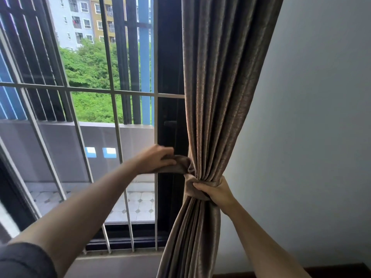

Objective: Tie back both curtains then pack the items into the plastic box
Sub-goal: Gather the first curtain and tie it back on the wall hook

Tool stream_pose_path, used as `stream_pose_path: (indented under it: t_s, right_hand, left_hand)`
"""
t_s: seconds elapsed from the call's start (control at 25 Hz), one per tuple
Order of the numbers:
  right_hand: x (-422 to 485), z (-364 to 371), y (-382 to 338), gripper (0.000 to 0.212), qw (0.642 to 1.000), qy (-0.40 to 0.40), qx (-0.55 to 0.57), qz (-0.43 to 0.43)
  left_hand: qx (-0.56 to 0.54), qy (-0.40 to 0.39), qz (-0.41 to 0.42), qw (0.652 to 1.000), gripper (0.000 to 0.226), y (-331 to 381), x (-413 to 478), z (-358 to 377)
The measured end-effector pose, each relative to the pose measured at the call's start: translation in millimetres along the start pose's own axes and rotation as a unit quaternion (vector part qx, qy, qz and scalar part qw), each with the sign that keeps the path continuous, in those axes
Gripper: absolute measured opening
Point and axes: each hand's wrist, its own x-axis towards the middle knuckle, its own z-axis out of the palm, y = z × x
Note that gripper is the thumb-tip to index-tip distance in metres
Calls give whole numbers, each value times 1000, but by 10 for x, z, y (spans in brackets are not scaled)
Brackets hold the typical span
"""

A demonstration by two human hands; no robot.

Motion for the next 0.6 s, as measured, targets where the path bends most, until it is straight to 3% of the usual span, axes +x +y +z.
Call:
stream_pose_path:
  t_s: [0.12, 0.24, 0.32, 0.4, 0.48, 0.6]
  right_hand:
    - [-42, 36, 16, 35, 1000, 10, -1, -23]
    - [-89, 38, -4, 48, 999, 0, -17, -40]
    - [-125, 2, 6, 40, 998, -19, -31, -47]
    - [-179, -24, -9, 34, 998, -22, -36, -45]
    - [-212, -29, -28, 44, 997, -21, -49, -47]
    - [-200, -8, -68, 48, 995, -35, -80, -47]
  left_hand:
    - [-68, 117, -3, 991, 51, 108, -560, 425]
    - [-136, 140, -42, 980, 31, 376, -807, 558]
    - [-151, 130, -91, 976, 27, 500, -816, 525]
    - [-158, 71, -126, 977, 25, 553, -780, 503]
    - [-191, 10, -184, 964, 30, 581, -736, 527]
    - [-249, 38, -246, 936, 30, 665, -603, 526]
